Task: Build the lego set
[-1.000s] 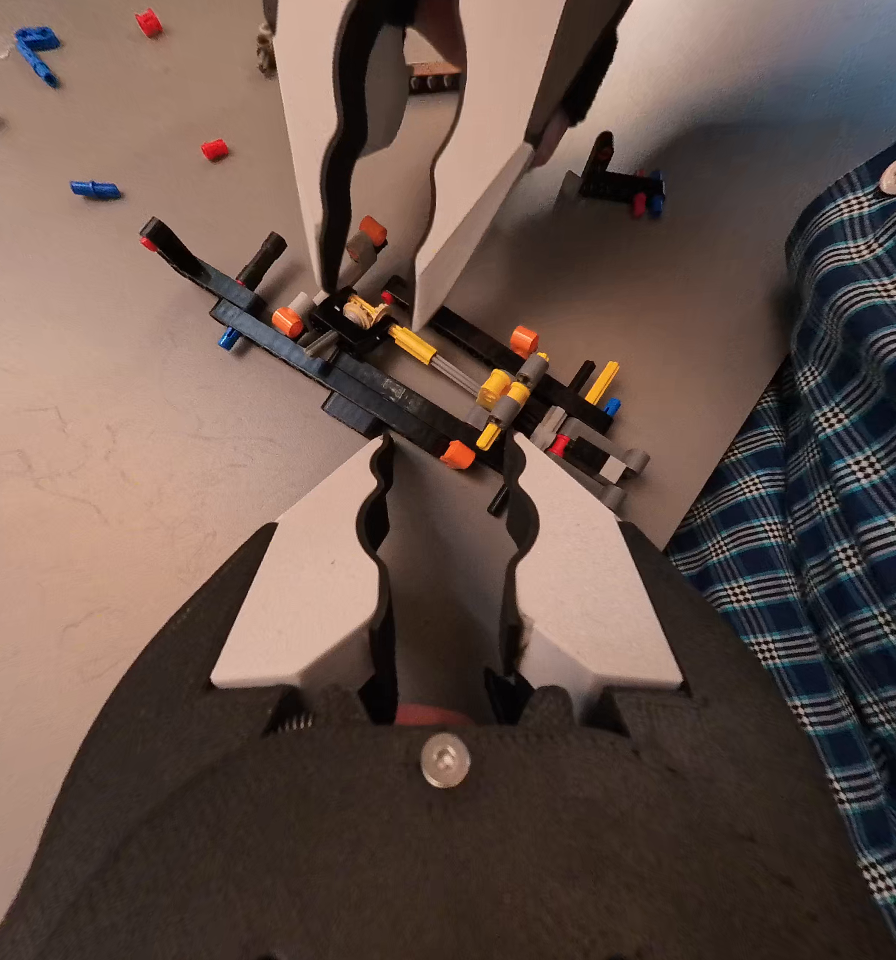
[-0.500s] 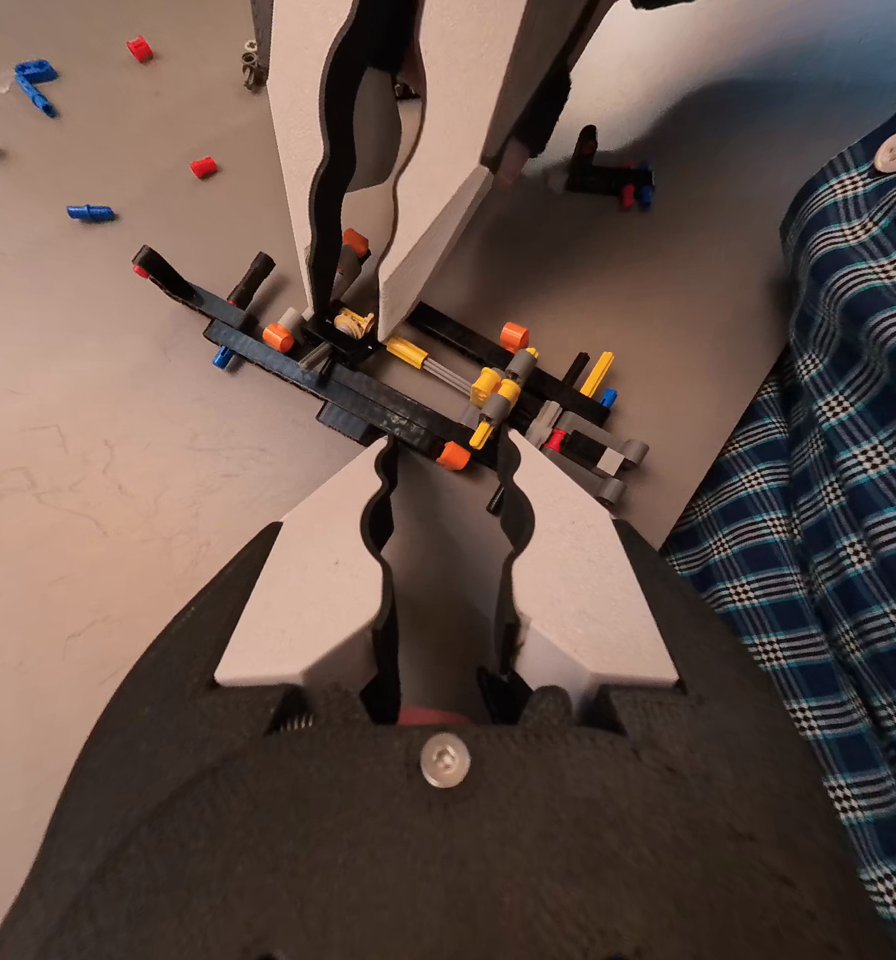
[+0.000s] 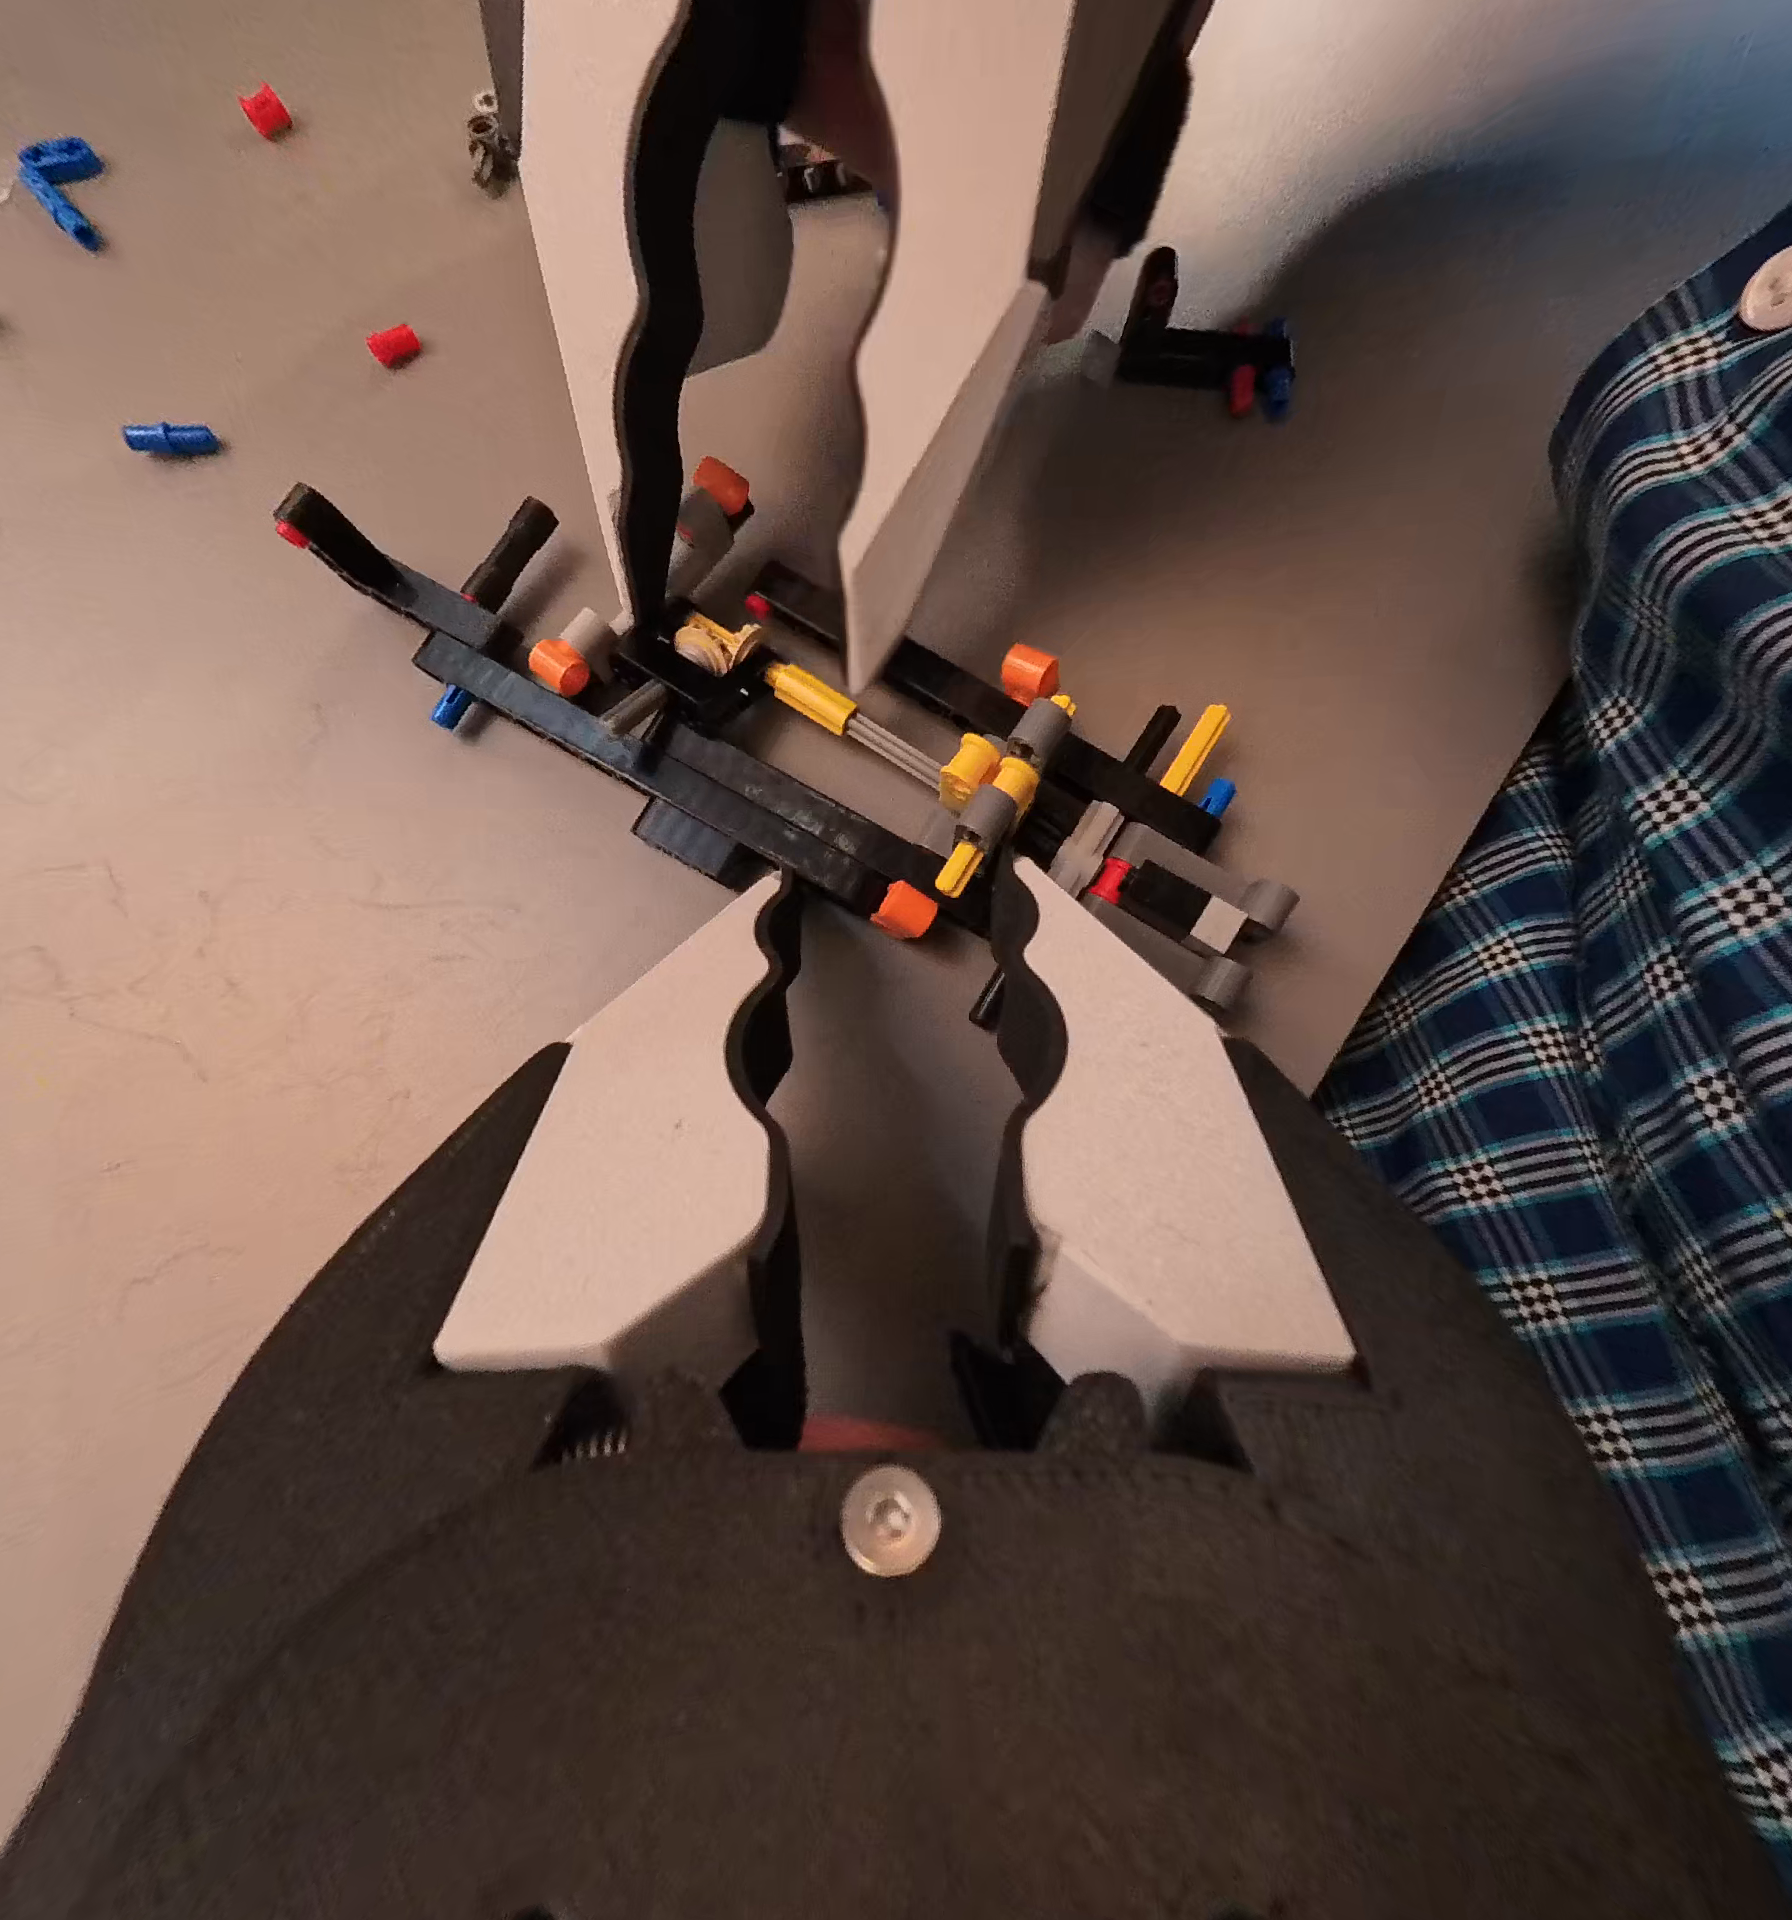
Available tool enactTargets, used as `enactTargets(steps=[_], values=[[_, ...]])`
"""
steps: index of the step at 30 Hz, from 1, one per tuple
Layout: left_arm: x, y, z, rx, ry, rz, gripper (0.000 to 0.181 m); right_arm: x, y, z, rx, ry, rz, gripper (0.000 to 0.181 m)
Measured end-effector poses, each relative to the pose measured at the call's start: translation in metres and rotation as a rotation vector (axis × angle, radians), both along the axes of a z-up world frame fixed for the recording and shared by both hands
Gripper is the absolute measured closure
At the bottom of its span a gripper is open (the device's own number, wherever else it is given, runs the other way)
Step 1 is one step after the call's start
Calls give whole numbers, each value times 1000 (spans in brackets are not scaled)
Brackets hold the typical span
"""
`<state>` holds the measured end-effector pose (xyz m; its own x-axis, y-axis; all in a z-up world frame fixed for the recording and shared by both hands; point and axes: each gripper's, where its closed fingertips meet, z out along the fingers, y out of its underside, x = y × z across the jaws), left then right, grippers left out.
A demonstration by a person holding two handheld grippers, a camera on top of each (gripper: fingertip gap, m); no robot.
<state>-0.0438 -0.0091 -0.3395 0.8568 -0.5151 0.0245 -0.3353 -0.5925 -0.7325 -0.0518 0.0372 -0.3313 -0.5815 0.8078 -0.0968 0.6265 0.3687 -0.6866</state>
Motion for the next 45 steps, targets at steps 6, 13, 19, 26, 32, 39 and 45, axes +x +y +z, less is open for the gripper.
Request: enactTargets(steps=[6,13,19,26,32,39,45], values=[[1,0,0,2,1,-7,148,1,5,-3,33,27,-2,151],[1,0,0,4,4,-9,148,1,5,-3,32,37,-24,154],[1,-1,-1,4,4,-11,148,0,6,-3,40,48,-35,156],[1,-1,-1,4,5,-10,148,0,1,-3,28,19,-10,147],[1,-1,-1,3,4,-10,148,-1,-1,-3,14,25,-37,147],[1,-1,-1,5,5,-11,148,-2,1,-3,31,38,-35,154],[2,-1,-1,6,5,-12,148,-2,0,-3,20,36,-21,150]])
